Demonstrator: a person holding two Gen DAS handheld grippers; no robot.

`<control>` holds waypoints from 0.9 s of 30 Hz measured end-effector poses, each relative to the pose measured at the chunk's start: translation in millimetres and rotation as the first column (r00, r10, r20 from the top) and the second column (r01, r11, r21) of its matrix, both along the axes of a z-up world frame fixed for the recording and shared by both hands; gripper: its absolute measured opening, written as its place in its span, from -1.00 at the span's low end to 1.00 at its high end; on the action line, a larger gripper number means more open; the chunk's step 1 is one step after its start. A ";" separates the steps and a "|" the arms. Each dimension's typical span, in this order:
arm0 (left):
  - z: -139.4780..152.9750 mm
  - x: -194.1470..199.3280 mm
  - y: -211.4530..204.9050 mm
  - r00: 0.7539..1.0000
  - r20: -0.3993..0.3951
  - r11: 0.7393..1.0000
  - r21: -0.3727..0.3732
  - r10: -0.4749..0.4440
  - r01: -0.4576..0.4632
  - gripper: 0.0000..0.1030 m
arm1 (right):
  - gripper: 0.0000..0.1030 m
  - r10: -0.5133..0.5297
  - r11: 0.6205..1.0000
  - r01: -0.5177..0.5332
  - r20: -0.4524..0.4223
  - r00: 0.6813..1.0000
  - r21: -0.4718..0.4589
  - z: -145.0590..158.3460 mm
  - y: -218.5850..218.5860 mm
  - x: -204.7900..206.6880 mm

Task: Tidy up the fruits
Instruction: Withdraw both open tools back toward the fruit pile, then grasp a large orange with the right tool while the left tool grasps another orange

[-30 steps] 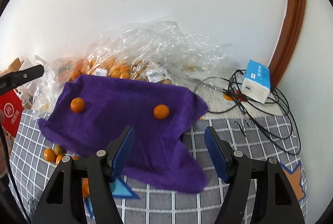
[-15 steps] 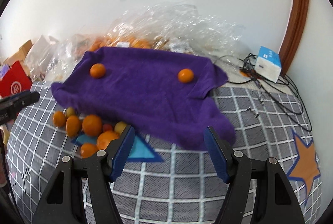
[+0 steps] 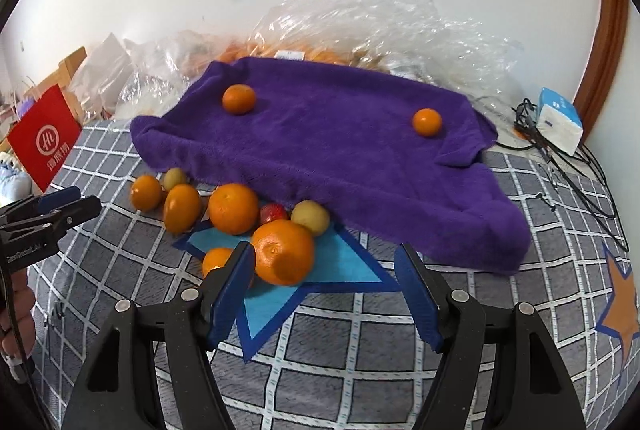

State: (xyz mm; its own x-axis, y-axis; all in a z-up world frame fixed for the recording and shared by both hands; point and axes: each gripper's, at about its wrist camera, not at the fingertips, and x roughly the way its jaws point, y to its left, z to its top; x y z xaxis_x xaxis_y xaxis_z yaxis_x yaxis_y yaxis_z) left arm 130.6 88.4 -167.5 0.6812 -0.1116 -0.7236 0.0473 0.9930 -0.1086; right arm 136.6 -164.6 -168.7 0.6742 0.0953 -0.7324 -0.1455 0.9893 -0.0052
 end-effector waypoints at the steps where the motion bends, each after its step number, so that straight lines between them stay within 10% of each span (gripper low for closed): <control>1: -2.6 -0.6 0.4 1.000 0.001 1.000 0.002 -0.004 0.004 0.12 | 0.38 -0.003 1.000 0.003 -0.008 1.000 0.004 -2.6 1.4 2.3; 19: -24.4 -1.5 9.2 0.999 -0.028 1.000 -0.005 0.026 -0.026 0.14 | 0.40 0.012 0.999 -0.008 -0.066 0.998 0.053 -25.2 11.4 29.7; 27: -25.1 -0.8 7.9 0.999 -0.034 1.000 0.007 0.018 -0.018 0.19 | -0.19 0.070 0.996 -0.067 -0.047 0.996 0.059 -27.4 13.4 21.4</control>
State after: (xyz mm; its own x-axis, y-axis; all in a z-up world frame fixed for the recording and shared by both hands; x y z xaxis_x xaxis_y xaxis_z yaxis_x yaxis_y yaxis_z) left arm 129.8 96.3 -192.6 0.6580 -0.0950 -0.7470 0.0261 0.9943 -0.1035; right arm 158.1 -151.2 -196.1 0.6281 0.1829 -0.7563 -0.2115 0.9755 0.0602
